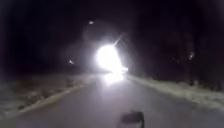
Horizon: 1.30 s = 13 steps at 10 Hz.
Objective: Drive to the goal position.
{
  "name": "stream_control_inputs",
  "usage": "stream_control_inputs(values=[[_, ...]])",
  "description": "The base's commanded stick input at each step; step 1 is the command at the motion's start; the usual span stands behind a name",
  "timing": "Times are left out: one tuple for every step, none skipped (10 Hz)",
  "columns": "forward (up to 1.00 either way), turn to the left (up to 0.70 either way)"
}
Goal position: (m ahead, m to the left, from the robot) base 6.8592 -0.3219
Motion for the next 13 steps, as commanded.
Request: stream_control_inputs(values=[[1.0, 0.0], [1.0, 0.0], [1.0, 0.0], [1.0, 0.0], [1.0, 0.01], [1.0, 0.03], [1.0, 0.05], [1.0, 0.12], [1.0, 0.15], [1.0, 0.15], [1.0, 0.15], [1.0, 0.15], [1.0, 0.15]])
